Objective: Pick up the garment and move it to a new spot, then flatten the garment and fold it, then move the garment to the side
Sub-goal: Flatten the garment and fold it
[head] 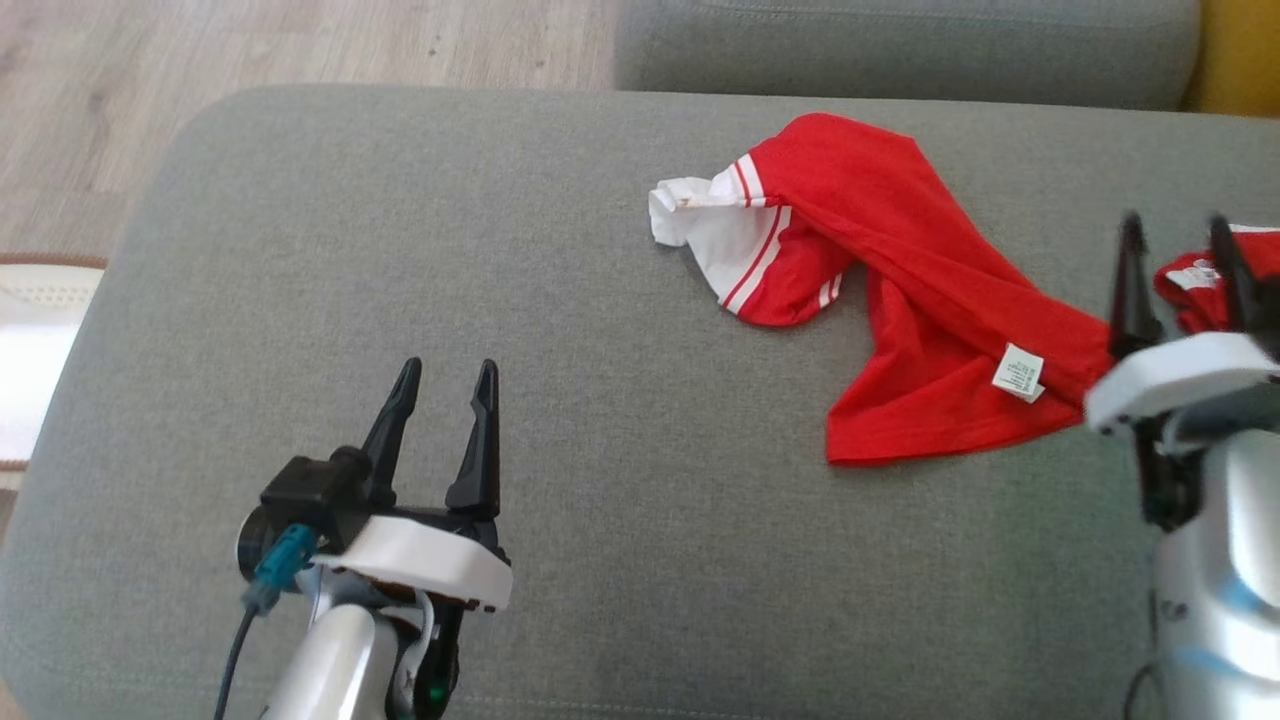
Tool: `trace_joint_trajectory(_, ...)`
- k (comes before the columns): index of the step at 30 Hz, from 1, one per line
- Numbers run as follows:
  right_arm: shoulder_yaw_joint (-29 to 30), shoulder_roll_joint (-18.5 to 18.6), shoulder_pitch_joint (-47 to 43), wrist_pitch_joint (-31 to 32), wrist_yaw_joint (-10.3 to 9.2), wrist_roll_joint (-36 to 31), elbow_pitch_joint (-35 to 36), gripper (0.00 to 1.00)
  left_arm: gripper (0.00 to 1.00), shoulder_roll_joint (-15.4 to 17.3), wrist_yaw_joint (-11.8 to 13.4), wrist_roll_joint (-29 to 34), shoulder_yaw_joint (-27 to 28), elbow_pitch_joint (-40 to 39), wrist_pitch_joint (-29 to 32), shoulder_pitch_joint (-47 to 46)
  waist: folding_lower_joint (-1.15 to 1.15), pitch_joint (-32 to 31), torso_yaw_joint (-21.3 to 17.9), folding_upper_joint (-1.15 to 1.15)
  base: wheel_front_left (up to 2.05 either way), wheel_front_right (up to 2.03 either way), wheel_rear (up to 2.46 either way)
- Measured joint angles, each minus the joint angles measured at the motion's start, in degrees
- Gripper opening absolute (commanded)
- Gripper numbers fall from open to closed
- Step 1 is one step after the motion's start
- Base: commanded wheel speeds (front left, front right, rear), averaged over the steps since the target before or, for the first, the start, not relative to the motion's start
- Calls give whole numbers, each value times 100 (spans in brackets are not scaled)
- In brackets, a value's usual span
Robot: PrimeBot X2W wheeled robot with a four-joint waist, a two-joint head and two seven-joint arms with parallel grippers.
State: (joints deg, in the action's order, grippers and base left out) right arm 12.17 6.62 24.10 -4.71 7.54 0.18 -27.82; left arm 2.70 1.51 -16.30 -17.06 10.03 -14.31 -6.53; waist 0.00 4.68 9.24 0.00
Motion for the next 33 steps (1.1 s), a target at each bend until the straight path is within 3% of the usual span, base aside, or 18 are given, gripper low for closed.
trace_joint_trajectory(5,-903,-145,-265,-202,0,416,747,100,100,0,-1,9,64,-9,0,2,0,-90,-53,0,0,0,0)
trace_joint_trajectory(12,-1768,-268,-1484,-234,0,805,1401,100,100,0,-13,12,92,-65,0,11,0,-177,-79,0,0,0,0)
trace_joint_trajectory(19,-1928,-327,-1722,-123,0,719,1538,100,100,1,-51,52,43,-81,0,8,0,-67,60,0,0,0,0)
trace_joint_trajectory(26,-2119,-242,-1235,152,0,438,1337,100,100,0,-45,10,-137,-83,1,-46,0,194,339,0,0,0,0)
trace_joint_trajectory(33,-2421,79,-365,542,0,46,221,100,100,-1,36,-154,-402,-87,0,-257,0,494,759,0,0,0,0)
